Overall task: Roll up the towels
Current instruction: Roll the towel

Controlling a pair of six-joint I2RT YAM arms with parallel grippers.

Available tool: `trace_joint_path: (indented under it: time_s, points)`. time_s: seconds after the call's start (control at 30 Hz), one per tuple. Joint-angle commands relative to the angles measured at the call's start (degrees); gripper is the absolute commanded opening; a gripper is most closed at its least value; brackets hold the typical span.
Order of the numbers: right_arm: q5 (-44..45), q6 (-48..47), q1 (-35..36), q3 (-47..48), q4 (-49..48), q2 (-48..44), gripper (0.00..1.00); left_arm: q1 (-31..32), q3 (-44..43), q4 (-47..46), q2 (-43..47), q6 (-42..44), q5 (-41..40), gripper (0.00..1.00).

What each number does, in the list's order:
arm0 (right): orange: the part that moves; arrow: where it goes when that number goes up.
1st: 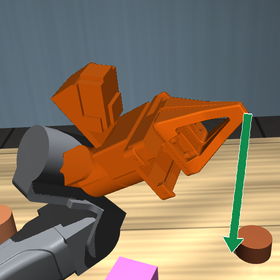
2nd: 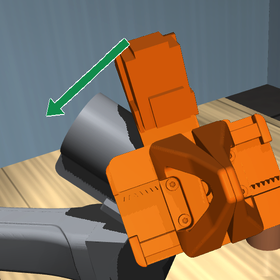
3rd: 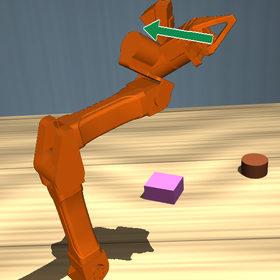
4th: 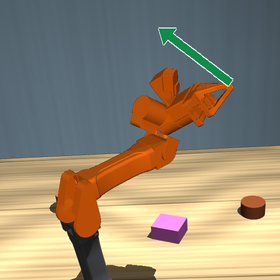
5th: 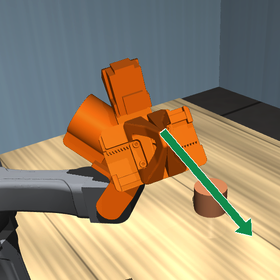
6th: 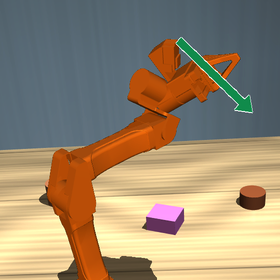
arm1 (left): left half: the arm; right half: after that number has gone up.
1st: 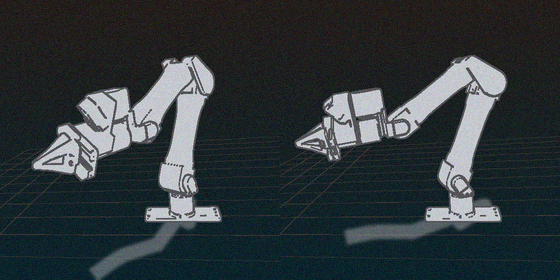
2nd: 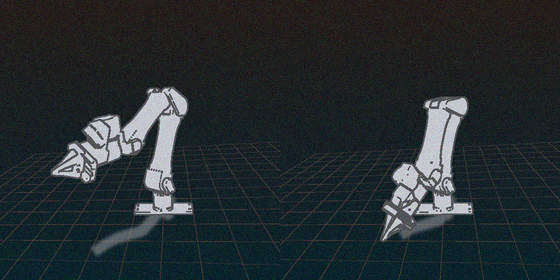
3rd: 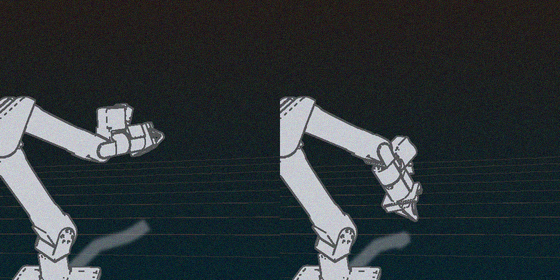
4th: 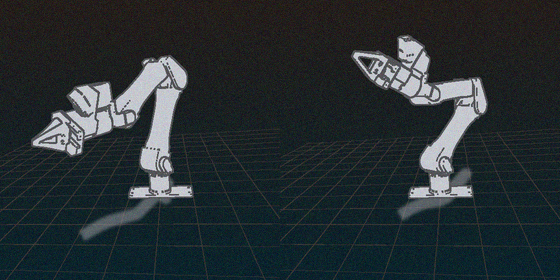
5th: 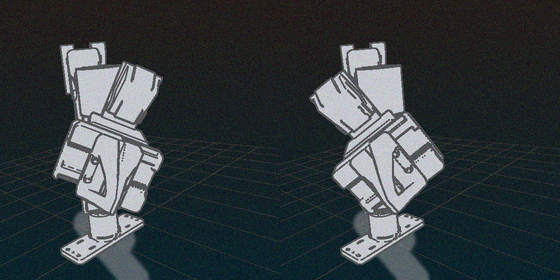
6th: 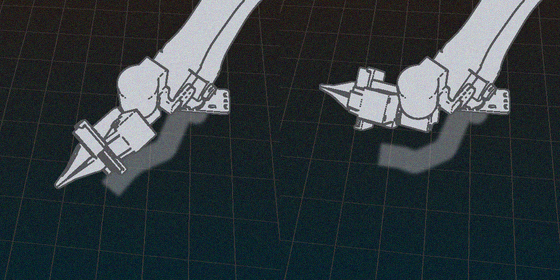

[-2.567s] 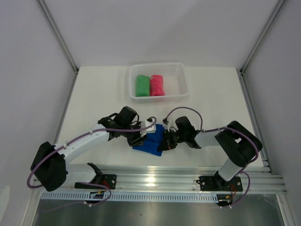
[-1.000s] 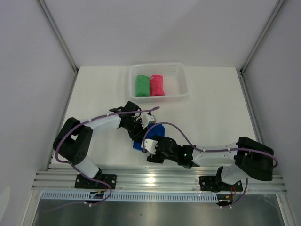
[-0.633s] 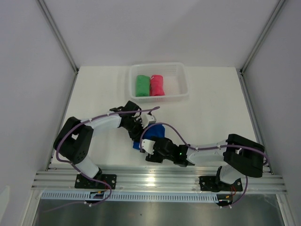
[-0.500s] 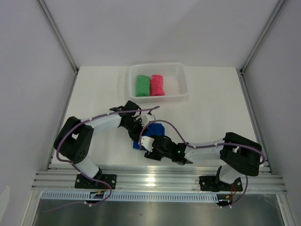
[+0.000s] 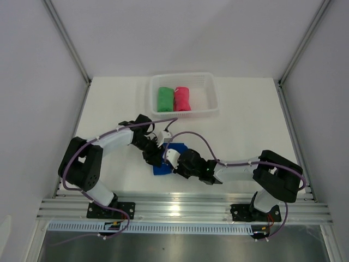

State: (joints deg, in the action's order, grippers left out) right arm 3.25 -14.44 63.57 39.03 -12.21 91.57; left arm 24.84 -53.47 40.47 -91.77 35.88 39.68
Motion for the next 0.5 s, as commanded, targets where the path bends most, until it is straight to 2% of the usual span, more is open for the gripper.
trace_joint_path:
  time_s: [0.0, 0.03, 0.23, 0.27, 0.47]
  points:
    - [-7.3, 4.8, -1.2, -0.6, 6.8, 1.2, 0.09, -0.9, -0.4, 5.5, 4.2, 5.0, 4.5, 0.41]
    - [-10.0, 5.5, -1.7, -0.5, 6.8, 1.2, 0.00, -1.2, -0.3, 5.5, 5.2, 5.2, 4.5, 0.42]
    - [-20.4, 11.3, -4.6, 1.8, 10.8, 0.5, 0.00, -2.3, 0.5, 6.5, 14.8, 8.0, 3.7, 0.45]
    - [-24.3, 12.2, -5.1, 2.3, 11.5, 0.5, 0.00, -2.3, 0.8, 6.5, 16.3, 8.7, 3.4, 0.47]
    - [-36.7, 18.4, -8.9, 3.3, 10.0, 0.5, 0.00, -2.3, 4.1, 4.0, 23.4, 11.9, 1.4, 0.51]
